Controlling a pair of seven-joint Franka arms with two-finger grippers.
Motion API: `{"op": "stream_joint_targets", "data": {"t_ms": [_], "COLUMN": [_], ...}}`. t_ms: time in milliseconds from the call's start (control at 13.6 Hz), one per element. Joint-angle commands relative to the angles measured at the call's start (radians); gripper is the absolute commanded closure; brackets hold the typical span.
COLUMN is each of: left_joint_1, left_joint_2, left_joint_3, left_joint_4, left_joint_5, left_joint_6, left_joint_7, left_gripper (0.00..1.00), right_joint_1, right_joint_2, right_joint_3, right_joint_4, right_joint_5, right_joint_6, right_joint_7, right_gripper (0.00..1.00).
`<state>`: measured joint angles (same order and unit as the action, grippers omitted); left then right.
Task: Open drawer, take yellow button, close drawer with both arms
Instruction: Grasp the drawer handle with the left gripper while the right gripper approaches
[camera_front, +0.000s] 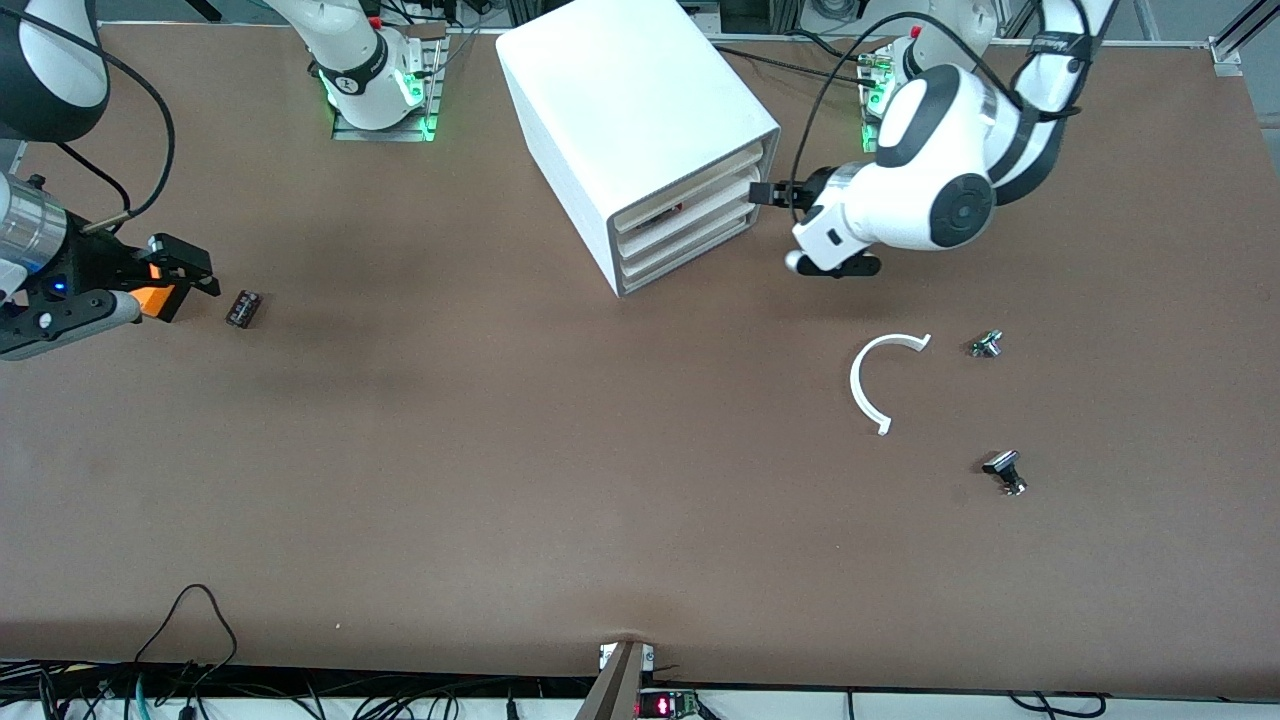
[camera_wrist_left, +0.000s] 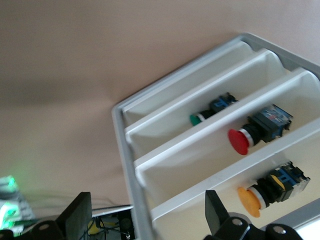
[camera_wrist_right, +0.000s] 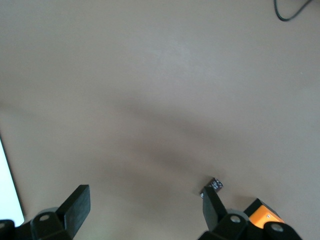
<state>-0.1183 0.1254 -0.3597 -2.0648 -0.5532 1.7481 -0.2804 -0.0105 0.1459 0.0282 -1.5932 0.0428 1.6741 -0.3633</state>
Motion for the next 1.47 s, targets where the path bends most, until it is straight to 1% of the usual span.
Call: {"op": "stream_joint_targets", "data": {"t_ms": [0, 220, 441, 588, 735, 882, 1029, 1102, 1176, 1249, 1396], "left_joint_1": [0.006, 0.006, 0.006, 0.006, 0.003, 0.003, 0.000, 0.000, 0.000, 0.000, 0.000], "left_joint_2": [0.037, 0.042, 0.042, 0.042, 0.039, 0.037, 0.037, 0.040, 0.042, 0.040, 0.042], "left_joint_3": [-0.010, -0.011, -0.050, -0.070, -0.090, -0.099, -0.104, -0.104, -0.104, -0.104, -0.104], "left_joint_4": [0.002, 0.000, -0.003, -0.003, -0.004, -0.014, -0.018, -0.018, -0.023, -0.040, -0.050], "left_joint_5": [-0.039, -0.051, -0.105, -0.117, -0.126, -0.126, -0.126, -0.126, -0.125, -0.125, -0.125], "left_joint_6": [0.024, 0.021, 0.016, 0.019, 0.024, 0.036, 0.053, 0.054, 0.059, 0.074, 0.083], "left_joint_7": [0.165, 0.289, 0.311, 0.311, 0.290, 0.271, 0.271, 0.273, 0.273, 0.280, 0.285], "left_gripper": [0.00, 0.00, 0.00, 0.00, 0.01, 0.06, 0.14, 0.19, 0.20, 0.24, 0.24], "right_joint_1": [0.044, 0.078, 0.080, 0.083, 0.115, 0.135, 0.145, 0.147, 0.146, 0.145, 0.145], "right_joint_2": [0.001, 0.015, 0.017, 0.017, 0.017, 0.021, 0.033, 0.035, 0.041, 0.050, 0.063], "right_joint_3": [0.029, 0.032, 0.030, 0.033, 0.035, 0.033, 0.032, 0.032, 0.032, 0.032, 0.029], "right_joint_4": [0.027, 0.048, 0.049, 0.049, 0.059, 0.059, 0.058, 0.058, 0.058, 0.058, 0.058], "right_joint_5": [0.011, 0.016, 0.112, 0.111, 0.101, 0.098, 0.097, 0.097, 0.098, 0.097, 0.094], "right_joint_6": [-0.005, 0.035, 0.044, 0.030, 0.030, 0.032, 0.039, 0.041, 0.042, 0.042, 0.044], "right_joint_7": [0.009, -0.009, -0.011, -0.019, -0.016, -0.002, 0.006, 0.007, 0.009, 0.009, 0.006], "right_gripper": [0.00, 0.00, 0.00, 0.00, 0.00, 0.00, 0.00, 0.00, 0.00, 0.00, 0.00]}}
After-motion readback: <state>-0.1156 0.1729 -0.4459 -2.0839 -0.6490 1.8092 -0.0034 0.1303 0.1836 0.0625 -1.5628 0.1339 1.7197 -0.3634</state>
